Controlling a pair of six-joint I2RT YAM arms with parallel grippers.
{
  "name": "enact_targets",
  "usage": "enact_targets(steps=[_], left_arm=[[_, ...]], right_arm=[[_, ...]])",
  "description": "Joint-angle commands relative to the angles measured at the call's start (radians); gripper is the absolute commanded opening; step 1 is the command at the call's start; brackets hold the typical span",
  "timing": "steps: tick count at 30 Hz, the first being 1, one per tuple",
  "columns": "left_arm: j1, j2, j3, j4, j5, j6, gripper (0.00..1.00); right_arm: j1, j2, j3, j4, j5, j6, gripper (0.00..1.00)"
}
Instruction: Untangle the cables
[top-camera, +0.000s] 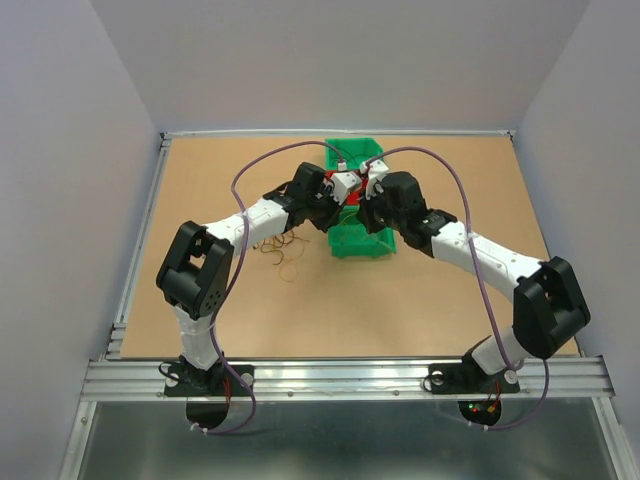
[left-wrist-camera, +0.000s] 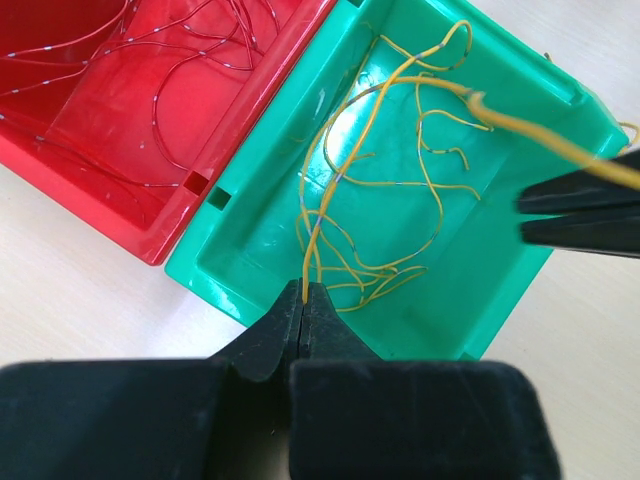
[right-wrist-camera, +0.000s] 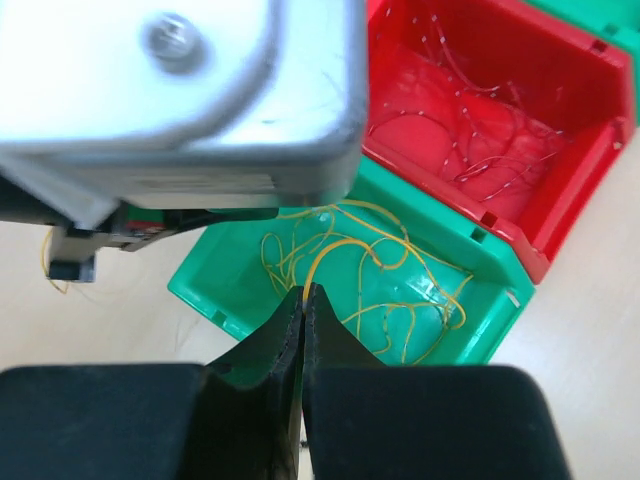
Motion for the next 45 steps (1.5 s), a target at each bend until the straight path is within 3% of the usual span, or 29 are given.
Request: enact_targets(steps=[1, 8, 19, 21, 24, 26, 33, 37, 45], left_arm=[[0.006, -0.007, 0.025, 0.011, 0.011, 0.001, 0.0], [0.014, -0.031, 0.005, 0.013, 0.048, -0.004, 0.0], [-0.008, 0.018, 0.04, -0.053, 0.086, 0.031, 0.01], [-0.017, 0.019, 0.042, -0.064, 0.084, 0.039, 0.05], [-0.017, -0.011, 0.034, -0.052, 0.075, 0.044, 0.26], [-0.017, -0.034, 0.014, -0.036, 0.066, 0.043, 0.35], [0.006, -0.118, -0.015, -0.021, 0.061, 0.05, 0.49], [0.044, -0.168, -0.029, -0.009, 0.074, 0.036, 0.52], [0.068, -0.191, -0.046, -0.006, 0.094, 0.036, 0.54]], right_arm=[[-0.048, 0.044, 0.03, 0.066, -0.195, -0.027, 0.01], [-0.168, 0.099, -0.063, 0.228, -0.399, 0.03, 0.01], [-0.18, 0.35, 0.013, 0.228, -0.45, 0.028, 0.0], [-0.18, 0.374, 0.017, 0.226, -0.451, 0.024, 0.01], [-0.18, 0.402, 0.007, 0.226, -0.445, 0.013, 0.01], [-0.18, 0.413, 0.003, 0.226, -0.45, 0.008, 0.01], [-0.178, 0.397, 0.004, 0.214, -0.405, 0.015, 0.01], [-0.178, 0.35, -0.003, 0.213, -0.408, 0.033, 0.11], [-0.166, 0.2, -0.017, 0.17, -0.342, 0.061, 0.47]])
